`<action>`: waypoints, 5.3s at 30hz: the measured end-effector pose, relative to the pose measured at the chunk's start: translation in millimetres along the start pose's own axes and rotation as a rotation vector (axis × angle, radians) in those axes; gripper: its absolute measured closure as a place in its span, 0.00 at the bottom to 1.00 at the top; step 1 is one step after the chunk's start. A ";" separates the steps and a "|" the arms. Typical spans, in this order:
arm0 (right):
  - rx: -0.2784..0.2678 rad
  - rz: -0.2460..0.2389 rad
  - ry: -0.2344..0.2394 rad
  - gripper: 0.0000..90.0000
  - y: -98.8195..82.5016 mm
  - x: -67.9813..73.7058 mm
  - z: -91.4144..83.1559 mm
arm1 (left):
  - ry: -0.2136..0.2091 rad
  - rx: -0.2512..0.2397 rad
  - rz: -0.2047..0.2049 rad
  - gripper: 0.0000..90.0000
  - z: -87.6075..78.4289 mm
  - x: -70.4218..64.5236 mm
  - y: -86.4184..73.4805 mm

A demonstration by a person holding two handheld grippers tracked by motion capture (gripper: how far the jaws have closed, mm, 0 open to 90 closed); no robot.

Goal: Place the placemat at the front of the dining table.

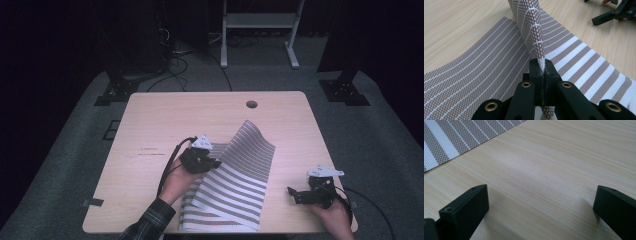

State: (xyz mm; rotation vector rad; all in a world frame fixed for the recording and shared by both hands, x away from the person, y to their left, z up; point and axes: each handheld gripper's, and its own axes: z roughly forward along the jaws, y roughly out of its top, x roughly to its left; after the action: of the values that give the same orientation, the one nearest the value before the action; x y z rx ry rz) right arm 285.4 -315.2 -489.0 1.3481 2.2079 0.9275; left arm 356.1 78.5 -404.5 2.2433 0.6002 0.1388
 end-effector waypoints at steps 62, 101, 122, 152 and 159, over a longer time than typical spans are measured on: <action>0.000 -0.001 0.000 0.00 0.0 0.0 0.0 | 0.005 -0.004 -0.009 0.77 63.3 -5.2 40.9; 0.001 0.000 0.000 0.00 0.0 0.1 -0.1 | 0.111 -0.081 -0.007 0.02 -4.5 15.0 1.6; 0.001 0.001 0.000 0.00 0.0 0.1 -0.1 | 0.157 -0.104 -0.037 0.00 -39.6 14.7 -43.8; 0.001 0.000 0.000 0.00 0.0 0.0 -0.1 | 0.238 -0.037 -0.091 0.00 -74.5 22.9 -129.2; 0.000 0.002 -0.003 0.00 -0.2 0.3 -0.2 | 0.263 0.028 -0.085 0.00 -70.1 27.8 -143.8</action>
State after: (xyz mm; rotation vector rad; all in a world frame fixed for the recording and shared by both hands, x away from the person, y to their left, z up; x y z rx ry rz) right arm 285.1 -315.0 -489.0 1.3509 2.2049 0.9260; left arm 306.6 221.1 -464.1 2.2391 0.8414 0.3885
